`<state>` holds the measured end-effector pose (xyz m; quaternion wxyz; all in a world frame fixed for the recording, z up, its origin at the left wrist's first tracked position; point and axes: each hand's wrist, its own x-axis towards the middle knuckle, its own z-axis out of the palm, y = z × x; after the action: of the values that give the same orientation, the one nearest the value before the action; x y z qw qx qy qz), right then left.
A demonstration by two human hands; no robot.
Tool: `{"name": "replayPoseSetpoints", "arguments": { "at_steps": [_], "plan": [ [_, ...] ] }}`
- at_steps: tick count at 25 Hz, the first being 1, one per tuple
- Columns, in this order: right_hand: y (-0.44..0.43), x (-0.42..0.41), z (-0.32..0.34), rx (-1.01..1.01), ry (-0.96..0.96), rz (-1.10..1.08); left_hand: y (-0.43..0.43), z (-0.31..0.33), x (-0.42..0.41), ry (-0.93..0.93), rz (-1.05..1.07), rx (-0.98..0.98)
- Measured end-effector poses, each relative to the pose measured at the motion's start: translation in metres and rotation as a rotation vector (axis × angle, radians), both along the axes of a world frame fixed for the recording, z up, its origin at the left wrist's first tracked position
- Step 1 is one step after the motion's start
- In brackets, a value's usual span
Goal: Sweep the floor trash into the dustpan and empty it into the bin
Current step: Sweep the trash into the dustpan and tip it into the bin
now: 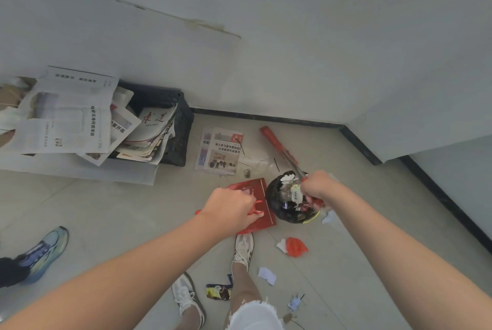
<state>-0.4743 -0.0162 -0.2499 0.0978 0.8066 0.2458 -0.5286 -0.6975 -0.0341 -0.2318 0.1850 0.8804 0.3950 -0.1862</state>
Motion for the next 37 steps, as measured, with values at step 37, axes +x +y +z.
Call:
{"name": "replayPoseSetpoints", "arguments": {
  "at_steps": [37],
  "plan": [
    [-0.383,-0.204,0.074,-0.079,-0.243,0.724,-0.117,0.019,-0.347,0.042,0.293,0.194]
  ]
}}
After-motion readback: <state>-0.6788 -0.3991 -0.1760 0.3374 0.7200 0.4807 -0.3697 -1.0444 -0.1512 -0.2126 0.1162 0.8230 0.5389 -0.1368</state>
